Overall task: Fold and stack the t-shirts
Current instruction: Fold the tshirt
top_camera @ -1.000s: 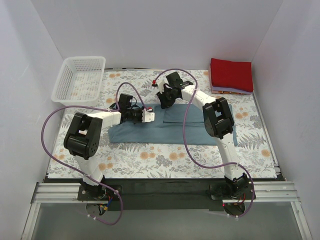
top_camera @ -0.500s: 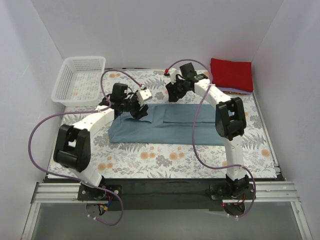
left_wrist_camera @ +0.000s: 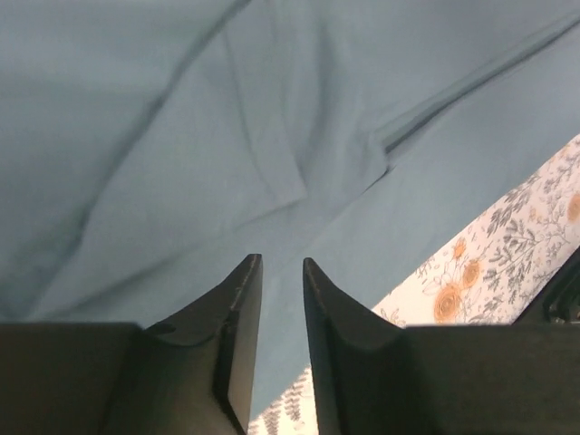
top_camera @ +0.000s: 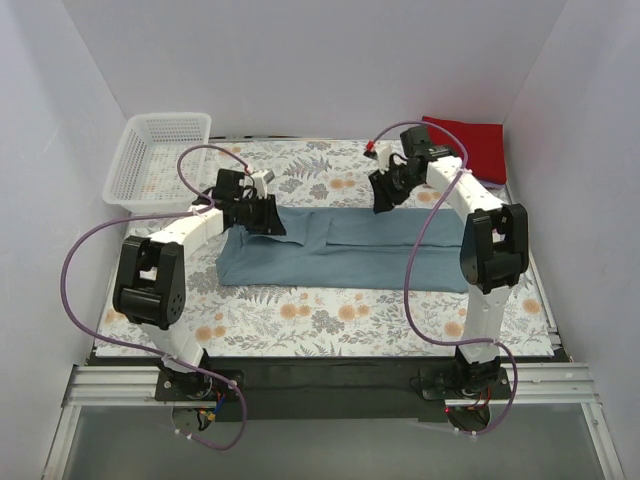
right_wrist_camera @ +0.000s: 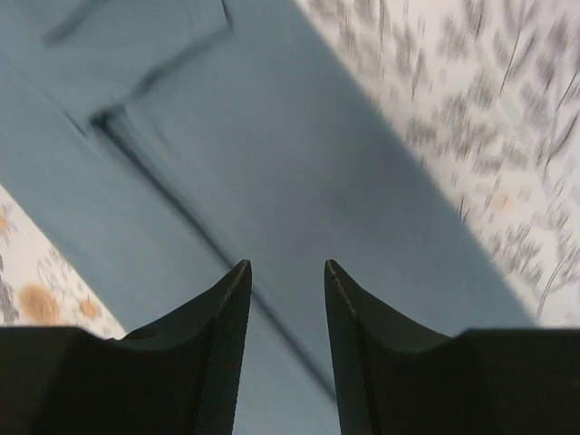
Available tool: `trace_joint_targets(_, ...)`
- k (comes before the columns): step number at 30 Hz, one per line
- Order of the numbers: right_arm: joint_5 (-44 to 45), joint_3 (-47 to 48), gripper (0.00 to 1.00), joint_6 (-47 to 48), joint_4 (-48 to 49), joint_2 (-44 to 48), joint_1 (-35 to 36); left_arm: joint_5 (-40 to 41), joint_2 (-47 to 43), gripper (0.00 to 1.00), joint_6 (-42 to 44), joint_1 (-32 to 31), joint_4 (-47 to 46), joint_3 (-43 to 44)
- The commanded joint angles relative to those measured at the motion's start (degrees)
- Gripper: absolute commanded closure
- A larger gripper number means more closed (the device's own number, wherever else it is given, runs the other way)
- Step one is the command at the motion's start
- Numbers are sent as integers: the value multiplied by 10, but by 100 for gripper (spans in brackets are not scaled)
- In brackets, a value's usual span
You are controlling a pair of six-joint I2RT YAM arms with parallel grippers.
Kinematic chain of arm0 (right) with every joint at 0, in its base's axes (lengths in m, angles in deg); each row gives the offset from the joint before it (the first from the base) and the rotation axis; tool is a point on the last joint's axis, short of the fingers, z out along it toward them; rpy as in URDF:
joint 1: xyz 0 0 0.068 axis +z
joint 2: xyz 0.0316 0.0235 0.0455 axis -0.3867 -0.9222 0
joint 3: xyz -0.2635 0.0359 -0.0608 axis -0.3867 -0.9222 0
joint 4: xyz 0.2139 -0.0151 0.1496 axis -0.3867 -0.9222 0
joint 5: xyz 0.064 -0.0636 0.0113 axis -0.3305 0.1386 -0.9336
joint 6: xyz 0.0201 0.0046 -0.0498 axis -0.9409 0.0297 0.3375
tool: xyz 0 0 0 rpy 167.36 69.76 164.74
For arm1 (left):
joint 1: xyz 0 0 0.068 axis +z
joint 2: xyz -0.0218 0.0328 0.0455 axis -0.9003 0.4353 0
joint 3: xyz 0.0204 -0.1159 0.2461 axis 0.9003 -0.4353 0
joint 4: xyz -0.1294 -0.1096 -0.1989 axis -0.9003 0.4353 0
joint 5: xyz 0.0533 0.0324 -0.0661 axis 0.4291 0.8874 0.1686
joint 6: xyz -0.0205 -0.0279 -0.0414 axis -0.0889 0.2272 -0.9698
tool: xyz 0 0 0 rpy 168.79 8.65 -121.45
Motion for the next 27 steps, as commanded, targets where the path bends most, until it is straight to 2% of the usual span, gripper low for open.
trace_joint_targets(1, 21, -39, 56, 85, -116, 4, -51, 32, -23, 75, -73, -28, 45, -29)
trace_joint_targets(4, 95, -124, 57, 141, -126, 20, -63, 120, -17, 72, -74, -55, 51, -66)
trace_joint_targets(6, 144, -163, 59, 162, -120, 21, -62, 146, 4, 73, -81, -59, 74, -70)
trace_joint_targets(11, 144, -226, 64, 173, -116, 5, -61, 224, 98, 76, -69, -57, 115, -42)
trace_joint_targets(15, 121, -287, 65, 171, -110, 33, -46, 246, 166, 76, -3, -31, 132, 25)
trace_joint_targets(18, 104, -362, 65, 166, -99, 71, 5, 276, 238, 76, 48, -16, 144, 134)
trace_joint_targets(19, 94, -380, 65, 159, -97, 81, 47, 273, 263, 76, 82, -12, 147, 220)
trace_joint_targets(21, 46, -412, 65, 144, -94, 105, 99, 272, 310, 76, 102, -13, 176, 331)
trace_joint_targets(22, 20, -410, 65, 121, -96, 108, 150, 248, 365, 76, 109, -13, 194, 456)
trace_joint_targets(23, -36, -401, 65, 111, -108, 112, 171, 234, 390, 75, 107, -13, 213, 532)
trace_joint_targets(26, -125, -333, 64, 95, -129, 119, 208, 181, 453, 73, 90, -15, 270, 726)
trace_joint_targets(27, -135, -309, 63, 95, -145, 126, 207, 169, 450, 72, 89, -15, 265, 737)
